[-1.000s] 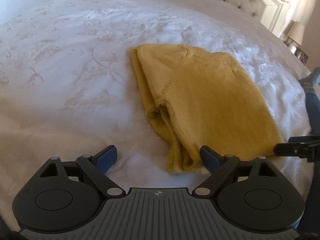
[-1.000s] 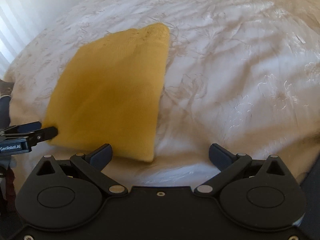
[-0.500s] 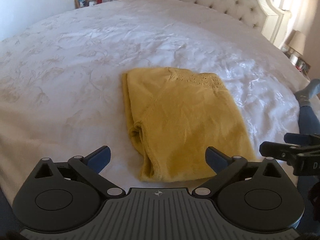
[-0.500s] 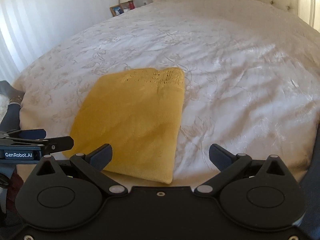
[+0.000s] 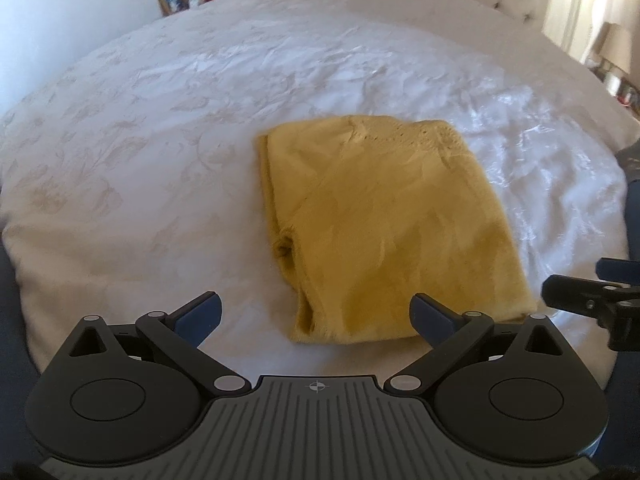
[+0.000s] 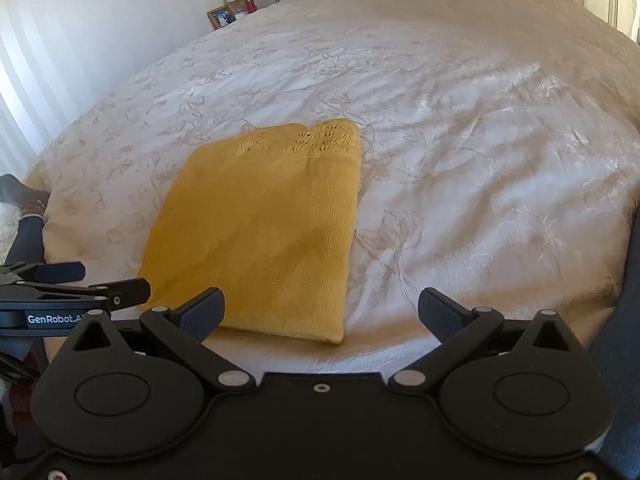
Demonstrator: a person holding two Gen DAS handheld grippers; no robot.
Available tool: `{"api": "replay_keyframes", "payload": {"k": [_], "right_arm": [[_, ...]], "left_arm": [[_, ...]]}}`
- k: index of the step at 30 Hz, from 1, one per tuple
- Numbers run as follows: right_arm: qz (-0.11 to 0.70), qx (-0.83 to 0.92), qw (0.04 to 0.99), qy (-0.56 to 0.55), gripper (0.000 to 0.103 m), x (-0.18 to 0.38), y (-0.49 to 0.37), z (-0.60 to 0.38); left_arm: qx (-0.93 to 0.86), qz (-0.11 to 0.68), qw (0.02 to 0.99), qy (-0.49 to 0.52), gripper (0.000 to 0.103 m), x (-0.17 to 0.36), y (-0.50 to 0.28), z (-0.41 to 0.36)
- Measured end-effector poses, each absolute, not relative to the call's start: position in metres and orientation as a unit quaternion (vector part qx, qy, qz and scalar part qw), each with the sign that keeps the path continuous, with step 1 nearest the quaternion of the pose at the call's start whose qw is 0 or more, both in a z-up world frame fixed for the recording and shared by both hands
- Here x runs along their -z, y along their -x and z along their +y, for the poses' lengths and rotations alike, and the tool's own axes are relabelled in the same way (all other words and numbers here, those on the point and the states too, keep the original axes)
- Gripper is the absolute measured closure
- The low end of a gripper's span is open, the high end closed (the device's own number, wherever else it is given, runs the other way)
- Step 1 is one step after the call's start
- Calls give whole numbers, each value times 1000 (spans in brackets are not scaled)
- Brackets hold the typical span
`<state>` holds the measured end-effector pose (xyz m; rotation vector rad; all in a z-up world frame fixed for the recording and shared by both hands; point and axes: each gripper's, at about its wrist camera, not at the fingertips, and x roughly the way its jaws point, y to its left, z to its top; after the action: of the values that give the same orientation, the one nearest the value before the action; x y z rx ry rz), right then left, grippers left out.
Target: Fold small clothes
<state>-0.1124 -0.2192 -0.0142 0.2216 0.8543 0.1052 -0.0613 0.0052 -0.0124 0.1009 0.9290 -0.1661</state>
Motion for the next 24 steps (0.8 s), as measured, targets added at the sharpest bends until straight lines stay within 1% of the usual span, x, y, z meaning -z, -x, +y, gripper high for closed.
{"api": "replay_keyframes", "payload": {"k": [7, 15, 24], "right_arm": [[412, -47, 903, -112, 1, 12, 115, -220], [419, -60, 898, -117, 1, 14, 114, -219], [413, -50, 907, -65, 1, 7, 115, -204]], "left_arm": [[49, 465, 883, -28, 2, 10, 59, 12], [40, 466, 883, -34, 2, 8, 59, 12], [19, 454, 888, -69, 2, 4, 66, 5]]}}
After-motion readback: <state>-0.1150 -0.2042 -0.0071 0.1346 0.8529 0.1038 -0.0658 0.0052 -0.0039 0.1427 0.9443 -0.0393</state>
